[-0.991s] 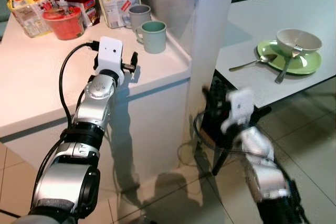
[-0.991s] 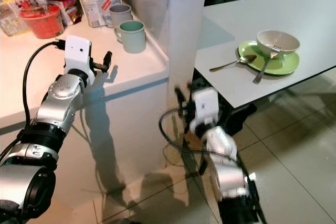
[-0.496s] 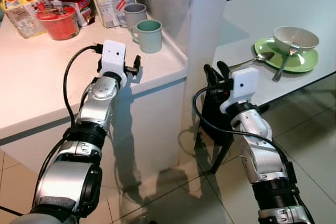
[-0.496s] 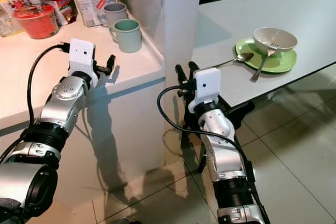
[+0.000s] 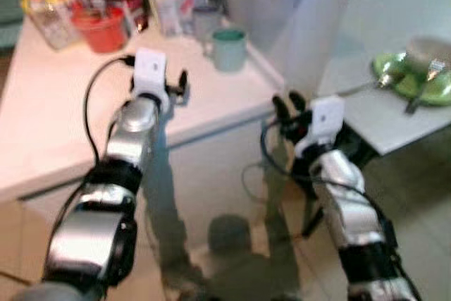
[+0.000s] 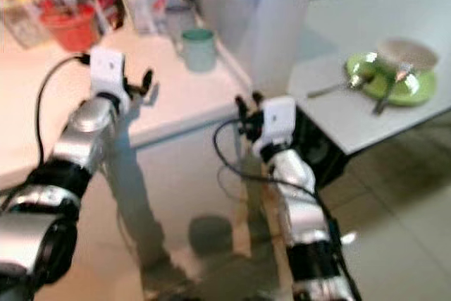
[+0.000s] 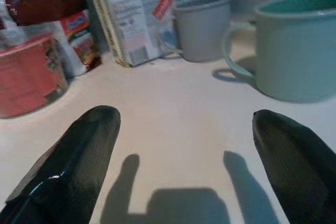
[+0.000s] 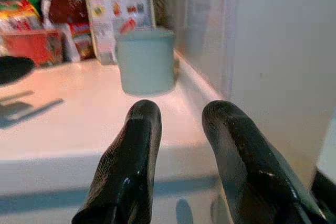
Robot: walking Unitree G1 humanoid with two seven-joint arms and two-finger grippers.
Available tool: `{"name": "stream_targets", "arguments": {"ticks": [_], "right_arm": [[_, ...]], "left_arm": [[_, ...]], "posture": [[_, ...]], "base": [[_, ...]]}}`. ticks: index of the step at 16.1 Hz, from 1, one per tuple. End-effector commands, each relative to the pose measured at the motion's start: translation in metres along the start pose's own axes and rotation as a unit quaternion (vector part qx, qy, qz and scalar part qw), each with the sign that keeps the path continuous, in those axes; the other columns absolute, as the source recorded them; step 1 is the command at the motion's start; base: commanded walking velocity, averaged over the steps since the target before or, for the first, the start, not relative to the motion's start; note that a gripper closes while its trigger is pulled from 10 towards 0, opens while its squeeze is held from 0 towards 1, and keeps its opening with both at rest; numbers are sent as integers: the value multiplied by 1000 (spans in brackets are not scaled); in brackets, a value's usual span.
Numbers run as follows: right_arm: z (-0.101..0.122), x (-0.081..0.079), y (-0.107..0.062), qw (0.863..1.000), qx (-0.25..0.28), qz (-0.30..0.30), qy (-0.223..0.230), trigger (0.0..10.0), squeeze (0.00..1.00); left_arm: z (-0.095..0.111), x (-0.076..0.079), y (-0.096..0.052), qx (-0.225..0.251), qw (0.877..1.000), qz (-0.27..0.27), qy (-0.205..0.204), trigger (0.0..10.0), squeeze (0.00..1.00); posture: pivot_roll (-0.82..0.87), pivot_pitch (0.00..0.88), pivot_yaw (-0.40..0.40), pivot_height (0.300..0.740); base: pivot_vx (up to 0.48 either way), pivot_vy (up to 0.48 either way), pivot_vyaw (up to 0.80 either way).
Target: Setting the table
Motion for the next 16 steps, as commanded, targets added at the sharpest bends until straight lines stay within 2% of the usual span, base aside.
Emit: {"name": "stream_targets", "arguments": {"ticks": [1,4,6,9,11,16], "right_arm": [[1,0,1,1000,-1,0,9,10000,0],[0,-4,1,1000,-1,4,12,10000,0],[2,-6,3,1000,5,6,15,10000,0],[3,-4,6,1000,4,0,16,10000,0],[-4,-4,3,1000,-7,-2,12,10000,0],[-9,-5,0,1000,-17,0,12,10000,0]], "left_arm": [[5,-5,1,8,1000,3,11,10000,0],[6,-2,2,6,998,-2,58,10000,0],[6,1,3,6,998,-11,62,10000,0],[7,8,3,9,996,-26,90,10000,0],[6,8,2,8,996,-27,87,10000,0],[5,5,3,3,997,-14,74,10000,0]], "posture": [[-30,0,47,740],[-30,0,51,740],[-29,0,52,740],[-29,0,56,740],[-29,0,60,740],[-30,0,62,740]], "base": [[439,0,0],[454,0,0],[426,0,0],[400,-109,0],[351,-322,0],[0,0,0]]}}
Point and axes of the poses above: a point about 5 cm out from each wrist's last joint towards the gripper, its own y axis pointing out of the wrist towards the gripper, its own z axis along the axis of the wrist's last joint, x = y × z, the point moved 2 cm from there along y, pointing out of the wrist towards the gripper, and after that the axes turned 3 degrees about y, right-handed, at the moved point
